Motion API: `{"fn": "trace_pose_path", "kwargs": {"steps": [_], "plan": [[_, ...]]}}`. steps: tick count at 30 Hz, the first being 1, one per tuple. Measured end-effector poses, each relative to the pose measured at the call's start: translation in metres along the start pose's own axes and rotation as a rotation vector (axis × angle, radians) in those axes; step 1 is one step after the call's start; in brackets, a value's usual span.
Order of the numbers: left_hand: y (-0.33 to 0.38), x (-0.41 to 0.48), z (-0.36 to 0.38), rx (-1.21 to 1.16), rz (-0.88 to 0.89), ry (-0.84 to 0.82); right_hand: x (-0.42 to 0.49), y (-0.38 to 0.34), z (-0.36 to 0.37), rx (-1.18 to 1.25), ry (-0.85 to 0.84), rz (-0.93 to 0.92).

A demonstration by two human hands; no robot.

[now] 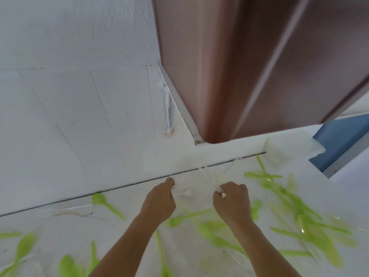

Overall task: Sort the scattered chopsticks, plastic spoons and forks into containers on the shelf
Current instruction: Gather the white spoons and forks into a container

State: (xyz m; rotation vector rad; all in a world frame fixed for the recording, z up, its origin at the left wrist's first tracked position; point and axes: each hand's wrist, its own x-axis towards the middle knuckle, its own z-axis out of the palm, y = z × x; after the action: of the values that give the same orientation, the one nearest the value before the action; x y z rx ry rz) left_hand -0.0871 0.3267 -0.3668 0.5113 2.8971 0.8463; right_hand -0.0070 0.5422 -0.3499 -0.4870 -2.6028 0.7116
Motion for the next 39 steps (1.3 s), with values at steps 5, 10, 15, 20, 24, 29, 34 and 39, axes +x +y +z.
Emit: {"fn": "trace_pose_path", "kwargs": {"steps": [5,10,15,20,24,29,34,39], "plan": [[-0.010,0.035,0.027,0.126,-0.073,-0.167,0.016,0.039,-0.064,0.531,-0.163,0.330],[-0.019,0.035,0.041,0.153,0.054,-0.091,0.009,0.091,-0.124,0.672,-0.265,0.434],[-0.002,0.030,0.038,0.206,0.040,-0.091,-0.039,0.115,-0.136,0.466,-0.258,0.597],[0.018,0.030,0.035,0.105,0.058,0.101,-0.089,0.098,-0.114,0.029,-0.529,0.361],[0.034,0.011,0.014,0.116,0.051,0.198,-0.109,0.080,-0.096,-0.209,-0.602,0.212],[0.071,-0.045,-0.002,-0.213,-0.017,0.051,-0.124,0.080,-0.085,-0.381,-0.601,0.220],[0.094,-0.110,0.026,-0.219,0.030,-0.271,-0.121,0.094,-0.100,-0.187,-0.457,0.263],[0.104,-0.137,0.062,-0.007,0.199,-0.522,-0.107,0.108,-0.142,0.116,-0.345,0.463]]}}
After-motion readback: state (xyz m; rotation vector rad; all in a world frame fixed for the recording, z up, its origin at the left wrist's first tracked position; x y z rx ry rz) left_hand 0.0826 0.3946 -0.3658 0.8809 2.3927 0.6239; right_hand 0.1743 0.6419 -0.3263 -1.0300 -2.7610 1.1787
